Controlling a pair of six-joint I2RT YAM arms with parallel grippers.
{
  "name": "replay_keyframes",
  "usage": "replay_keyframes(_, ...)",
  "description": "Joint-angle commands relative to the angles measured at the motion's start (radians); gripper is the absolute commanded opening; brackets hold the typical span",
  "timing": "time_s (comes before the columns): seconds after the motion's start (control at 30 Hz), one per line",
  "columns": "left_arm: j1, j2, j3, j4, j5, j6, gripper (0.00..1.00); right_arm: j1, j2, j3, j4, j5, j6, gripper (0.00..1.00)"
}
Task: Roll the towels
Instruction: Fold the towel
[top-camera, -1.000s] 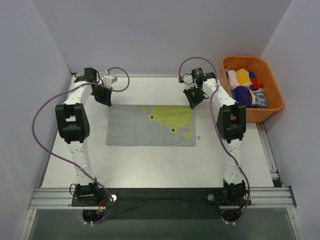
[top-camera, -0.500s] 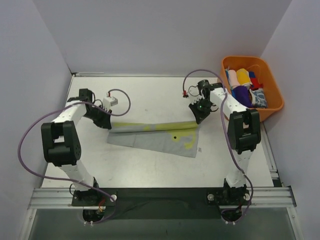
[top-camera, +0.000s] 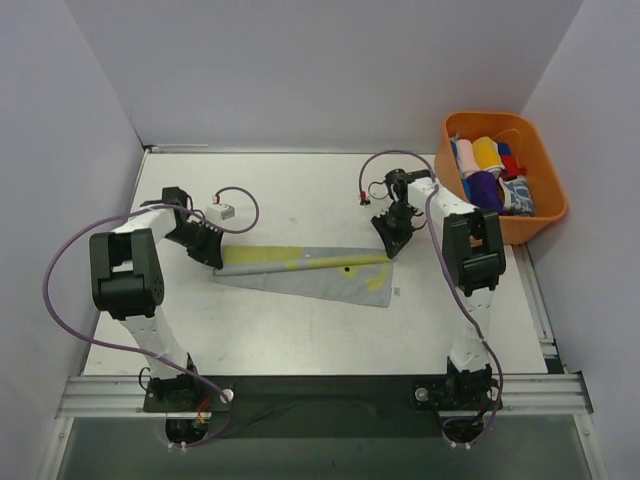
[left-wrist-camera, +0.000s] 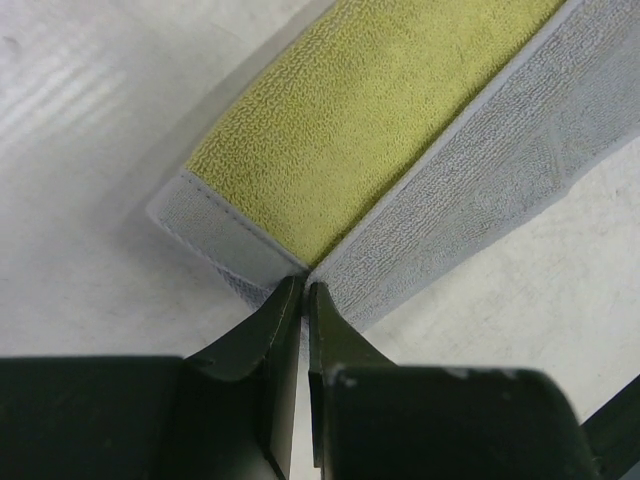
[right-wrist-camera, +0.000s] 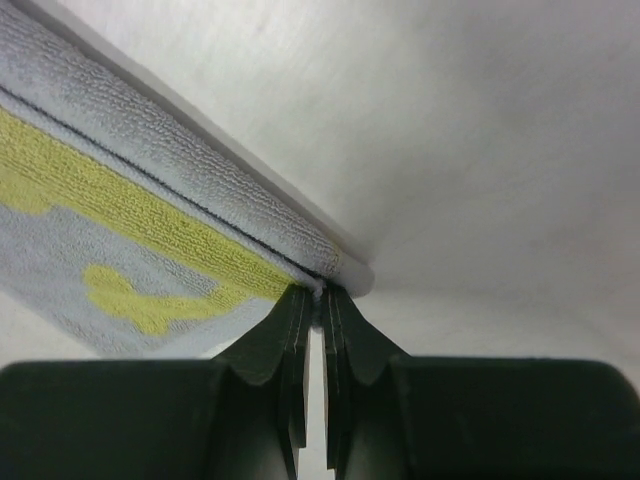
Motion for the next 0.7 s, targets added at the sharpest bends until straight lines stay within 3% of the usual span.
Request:
replay_keyframes(0.0,0.013,0.013,0.089,0.045,-0.009,-0.054,0.0,-0.008,0.05,0.16,-0.014,0.115,0.013,0.0)
replay_keyframes(0.13,0.013,0.017,0.138,0.023,0.005,-0.08,0.0,-0.024,0.092,0.314,-0.019,0.163,-0.021,0.0)
replay_keyframes(0.23,0.016,0.001,0.177,0.0,0.02,-0.092,0.0,-0.025,0.057,0.34,-0.02,0.165,-0.064,0.0)
replay_keyframes(0.53,0.022,-0.042,0.235,-0.049,0.011,-0.032,0.0,0.034,-0.161,0.126,-0.043,0.122,-0.073,0.0)
replay_keyframes(0.67,0.022,-0.008,0.247,-0.047,-0.015,-0.02,0.0,0.074,-0.152,0.009,-0.037,0.119,-0.039,0.0)
